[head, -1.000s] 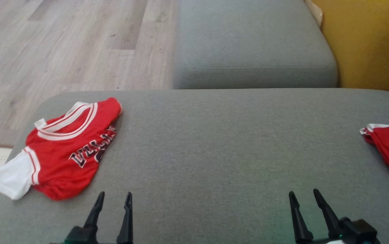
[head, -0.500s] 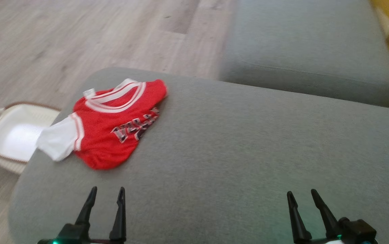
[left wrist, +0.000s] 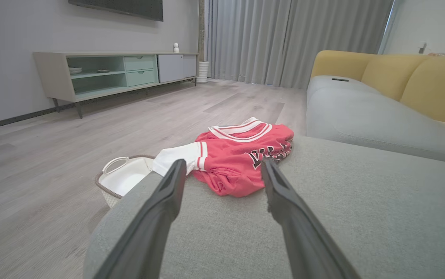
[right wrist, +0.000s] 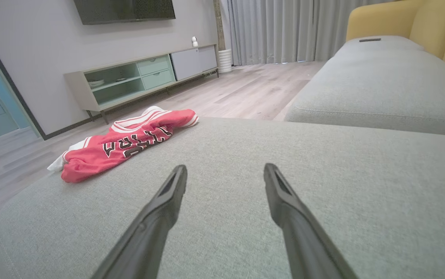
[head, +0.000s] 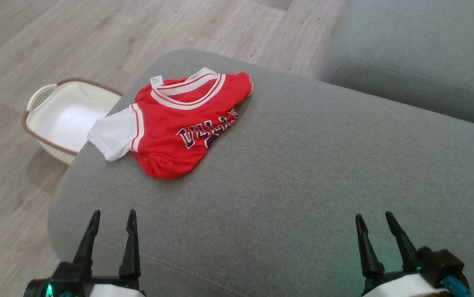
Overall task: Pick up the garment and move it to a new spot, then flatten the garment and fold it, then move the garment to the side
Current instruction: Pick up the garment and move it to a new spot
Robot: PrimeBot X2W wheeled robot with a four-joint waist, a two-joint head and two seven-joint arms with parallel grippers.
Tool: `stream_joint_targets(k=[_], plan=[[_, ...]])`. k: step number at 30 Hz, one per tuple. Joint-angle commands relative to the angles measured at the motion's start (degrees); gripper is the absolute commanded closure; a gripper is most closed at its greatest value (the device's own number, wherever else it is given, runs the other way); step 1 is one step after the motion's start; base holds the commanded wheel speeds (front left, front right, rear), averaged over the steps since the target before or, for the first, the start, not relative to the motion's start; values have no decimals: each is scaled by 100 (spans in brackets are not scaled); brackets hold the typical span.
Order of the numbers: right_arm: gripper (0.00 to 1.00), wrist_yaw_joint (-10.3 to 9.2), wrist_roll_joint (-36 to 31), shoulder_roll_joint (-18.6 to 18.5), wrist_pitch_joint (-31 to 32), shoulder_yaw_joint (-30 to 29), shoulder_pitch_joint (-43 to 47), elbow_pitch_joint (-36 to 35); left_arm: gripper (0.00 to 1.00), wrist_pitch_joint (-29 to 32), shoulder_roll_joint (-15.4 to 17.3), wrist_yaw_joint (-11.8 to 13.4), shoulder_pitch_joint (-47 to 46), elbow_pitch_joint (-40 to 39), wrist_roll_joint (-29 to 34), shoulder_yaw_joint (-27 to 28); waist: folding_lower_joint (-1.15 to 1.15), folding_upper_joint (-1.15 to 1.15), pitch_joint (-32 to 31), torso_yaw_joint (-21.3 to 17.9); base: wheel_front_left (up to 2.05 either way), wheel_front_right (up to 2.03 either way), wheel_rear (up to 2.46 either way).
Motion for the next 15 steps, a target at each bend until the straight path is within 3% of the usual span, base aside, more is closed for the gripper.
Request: stream_joint_targets(k=[1,8,11,15], plan=[[0,39,-32,-109,-63,80,-259,-166,0,-29,-42,-1,-331,-205,-8,208,0,0,100,83,0,0,0],[0,39,-75,-270,-63,-71,-185,-239,0,-29,193,-294,-1330,-230,157,395,0,0,411,213,0,0,0],[0,39,-145,-423,-63,-141,-312,-348,0,-29,371,-439,-2042,-201,152,526,0,0,792,60,0,0,0],[0,39,-207,-732,-63,-147,-542,-461,0,-29,606,-615,-3113,487,132,568,0,0,1305,-155,0,0,0]])
